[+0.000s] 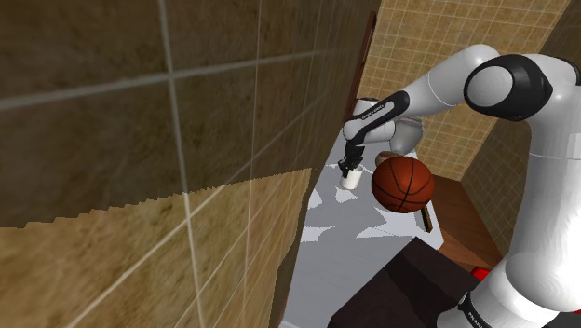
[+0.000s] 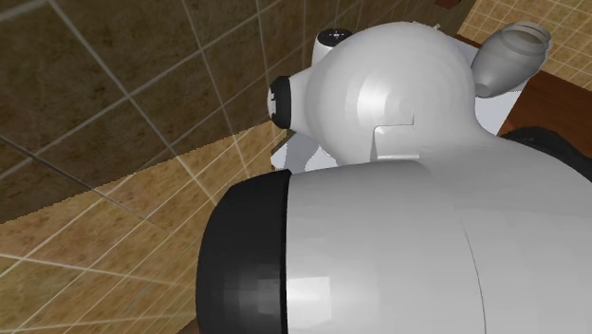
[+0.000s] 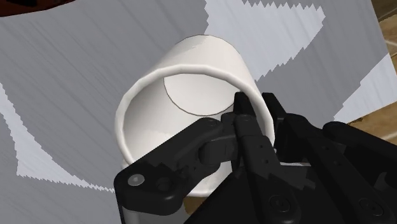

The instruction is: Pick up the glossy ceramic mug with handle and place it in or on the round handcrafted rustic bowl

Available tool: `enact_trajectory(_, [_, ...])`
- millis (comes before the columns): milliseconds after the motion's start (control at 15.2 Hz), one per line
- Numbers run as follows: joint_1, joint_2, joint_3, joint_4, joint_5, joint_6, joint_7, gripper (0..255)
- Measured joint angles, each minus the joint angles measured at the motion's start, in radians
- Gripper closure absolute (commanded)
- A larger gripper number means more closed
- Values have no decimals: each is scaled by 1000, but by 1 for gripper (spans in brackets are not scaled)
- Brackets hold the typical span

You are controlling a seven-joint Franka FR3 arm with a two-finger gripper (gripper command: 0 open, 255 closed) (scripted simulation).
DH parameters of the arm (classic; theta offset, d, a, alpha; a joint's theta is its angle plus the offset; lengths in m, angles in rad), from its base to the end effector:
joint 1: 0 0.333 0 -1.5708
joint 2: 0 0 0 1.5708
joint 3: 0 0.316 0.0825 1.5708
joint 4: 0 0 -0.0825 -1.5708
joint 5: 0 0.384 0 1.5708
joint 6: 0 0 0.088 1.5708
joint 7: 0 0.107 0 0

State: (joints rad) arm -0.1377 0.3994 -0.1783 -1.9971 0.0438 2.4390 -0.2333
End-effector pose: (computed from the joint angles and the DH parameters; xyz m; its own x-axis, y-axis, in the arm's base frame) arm 0.5836 -0.1867 0.2662 0.9943 -0.0988 0.0395 -0.1007 -0.9937 0.0496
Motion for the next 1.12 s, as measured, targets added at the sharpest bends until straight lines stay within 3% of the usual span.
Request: enact_trajectory(1122, [12,-136,-15,59,-31,-193,15,255])
